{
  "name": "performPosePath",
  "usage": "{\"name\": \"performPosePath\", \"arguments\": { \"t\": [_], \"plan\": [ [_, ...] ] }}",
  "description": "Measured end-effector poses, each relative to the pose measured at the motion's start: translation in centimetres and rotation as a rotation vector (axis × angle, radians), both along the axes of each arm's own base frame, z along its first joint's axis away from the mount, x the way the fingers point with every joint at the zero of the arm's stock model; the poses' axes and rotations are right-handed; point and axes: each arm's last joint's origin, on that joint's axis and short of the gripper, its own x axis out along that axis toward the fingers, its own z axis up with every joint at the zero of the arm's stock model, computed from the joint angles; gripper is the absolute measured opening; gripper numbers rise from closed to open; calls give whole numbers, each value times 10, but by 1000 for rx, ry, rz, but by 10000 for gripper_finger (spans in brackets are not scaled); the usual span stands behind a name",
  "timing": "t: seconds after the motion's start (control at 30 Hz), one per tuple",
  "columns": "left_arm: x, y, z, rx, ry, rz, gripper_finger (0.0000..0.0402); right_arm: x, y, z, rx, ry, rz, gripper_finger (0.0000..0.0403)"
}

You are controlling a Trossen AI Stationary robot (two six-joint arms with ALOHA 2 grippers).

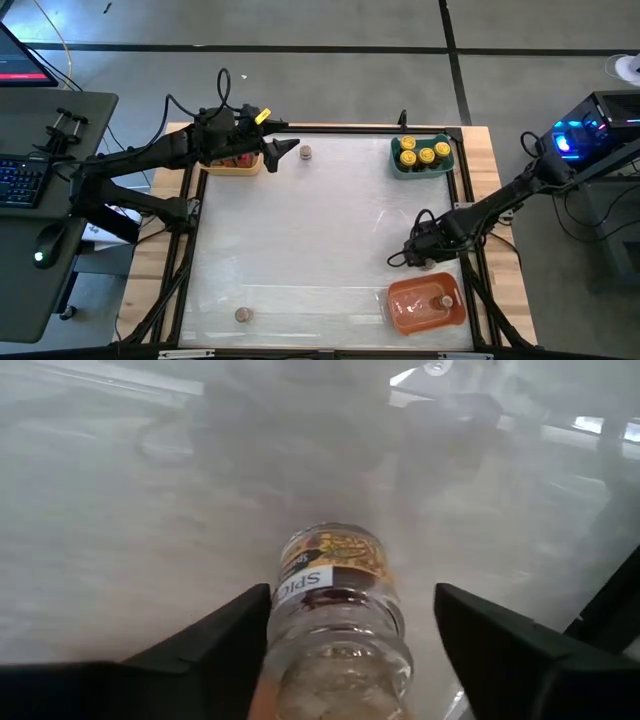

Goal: Sort spices by type
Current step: Put the right brown seasoning bottle into the orange bin

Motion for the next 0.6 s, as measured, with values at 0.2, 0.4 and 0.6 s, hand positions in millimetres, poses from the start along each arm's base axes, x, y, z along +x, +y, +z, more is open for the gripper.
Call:
{"name": "performPosePath", "arguments": {
  "t": [0.2,0.4,0.6],
  "plan": [
    [0,0,0,10,4,-3,301,3,2,5,33,-29,40,181],
    [0,0,0,59,28,-14,301,2,0,40,8,-75,133,181],
    [0,0,0,137,66,-36,301,3,-6,105,-96,-263,173,181]
  ]
}}
